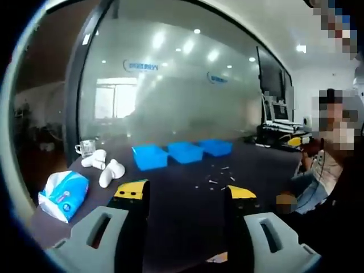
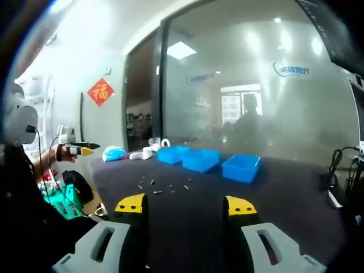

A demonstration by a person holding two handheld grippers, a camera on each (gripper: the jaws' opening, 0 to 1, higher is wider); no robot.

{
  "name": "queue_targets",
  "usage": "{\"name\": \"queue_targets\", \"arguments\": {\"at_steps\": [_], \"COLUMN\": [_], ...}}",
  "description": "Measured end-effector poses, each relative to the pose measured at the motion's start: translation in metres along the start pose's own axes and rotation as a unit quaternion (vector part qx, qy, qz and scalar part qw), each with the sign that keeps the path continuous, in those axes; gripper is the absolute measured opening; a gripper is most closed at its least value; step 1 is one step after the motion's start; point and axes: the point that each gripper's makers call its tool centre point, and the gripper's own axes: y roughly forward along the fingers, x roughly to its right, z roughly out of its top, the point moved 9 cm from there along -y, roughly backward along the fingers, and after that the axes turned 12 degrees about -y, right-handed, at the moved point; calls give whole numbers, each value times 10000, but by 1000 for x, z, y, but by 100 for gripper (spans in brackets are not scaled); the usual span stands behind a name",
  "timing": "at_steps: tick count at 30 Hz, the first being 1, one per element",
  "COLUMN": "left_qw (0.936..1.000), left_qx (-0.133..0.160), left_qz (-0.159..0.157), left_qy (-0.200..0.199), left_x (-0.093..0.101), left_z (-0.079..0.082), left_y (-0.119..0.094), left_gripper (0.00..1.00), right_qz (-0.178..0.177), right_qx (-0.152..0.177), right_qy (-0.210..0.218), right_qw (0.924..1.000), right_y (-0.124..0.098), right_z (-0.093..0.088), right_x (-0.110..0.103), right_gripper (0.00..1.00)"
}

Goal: Sort the screws, nuts, and washers into the corresponding bins

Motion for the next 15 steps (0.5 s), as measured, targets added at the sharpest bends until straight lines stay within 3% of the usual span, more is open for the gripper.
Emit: {"name": "queue_targets", "arguments": {"at_steps": [15], "left_qw": [9984], "left_qx": [-367], "left_qz": [-410], "left_qy": [87], "left_x": [11], "left_z": [-3], "left_y": [14], "left_gripper": [47], "right_qz": [631], "right_qx": [-344], "right_qy": [-161], "right_qw": [9973], "right_y": [19], "right_z": [6], "right_x": [2], "right_gripper": [49]}}
